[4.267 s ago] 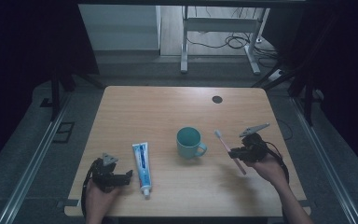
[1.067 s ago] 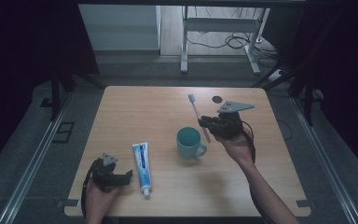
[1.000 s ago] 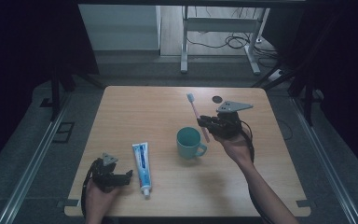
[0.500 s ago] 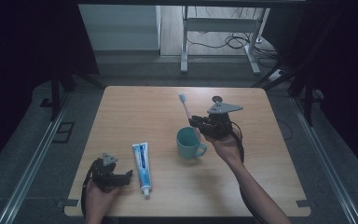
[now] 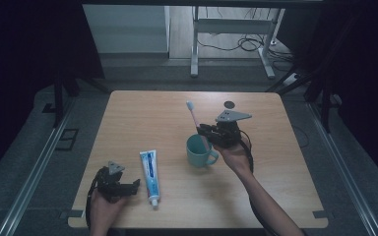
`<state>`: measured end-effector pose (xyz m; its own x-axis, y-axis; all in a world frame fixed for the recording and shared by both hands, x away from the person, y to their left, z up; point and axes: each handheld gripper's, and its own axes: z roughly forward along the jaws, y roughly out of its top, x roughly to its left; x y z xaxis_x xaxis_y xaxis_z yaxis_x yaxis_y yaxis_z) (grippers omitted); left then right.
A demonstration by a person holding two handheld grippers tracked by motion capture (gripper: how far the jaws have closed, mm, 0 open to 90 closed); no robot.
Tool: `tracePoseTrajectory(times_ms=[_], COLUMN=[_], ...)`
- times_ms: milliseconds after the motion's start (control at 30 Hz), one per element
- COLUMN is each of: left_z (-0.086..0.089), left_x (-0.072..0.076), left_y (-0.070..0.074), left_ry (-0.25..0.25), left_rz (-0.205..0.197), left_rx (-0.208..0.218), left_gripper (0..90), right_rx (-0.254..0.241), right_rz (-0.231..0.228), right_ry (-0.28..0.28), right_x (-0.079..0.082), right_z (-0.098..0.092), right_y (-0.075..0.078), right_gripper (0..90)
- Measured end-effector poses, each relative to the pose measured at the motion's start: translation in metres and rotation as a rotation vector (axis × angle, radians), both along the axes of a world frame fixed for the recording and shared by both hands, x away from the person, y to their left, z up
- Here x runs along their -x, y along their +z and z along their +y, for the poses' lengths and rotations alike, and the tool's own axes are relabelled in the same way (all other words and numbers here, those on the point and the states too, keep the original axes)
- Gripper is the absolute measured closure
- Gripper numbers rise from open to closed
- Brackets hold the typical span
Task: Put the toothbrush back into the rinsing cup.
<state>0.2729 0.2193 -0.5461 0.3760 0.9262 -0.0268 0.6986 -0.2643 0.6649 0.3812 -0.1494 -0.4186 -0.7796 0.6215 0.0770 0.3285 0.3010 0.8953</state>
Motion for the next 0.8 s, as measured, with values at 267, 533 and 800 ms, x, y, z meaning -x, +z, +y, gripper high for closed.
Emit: tracePoseTrajectory(times_ms=[267, 533, 800], left_z=[0.0, -0.001, 0.0], left_x=[0.0, 0.0, 0.0], left_y=[0.0, 0.0, 0.0], left_ry=[0.006, 0.006, 0.004], left_rz=[0.001, 0.001, 0.002], left_rx=[0.003, 0.004, 0.003], left_gripper=[1.2, 1.2, 1.2], right_rx=[0.044, 0.084, 0.095], right_rz=[0.034, 0.065, 0.102], right_ry=[0.014, 0.038, 0.038], right_x=[-0.002, -0.002, -0.001], right_z=[0.005, 0.01, 0.009], right_y=[-0.024, -0.045, -0.056], right_gripper=[77.9, 77.5, 69.4])
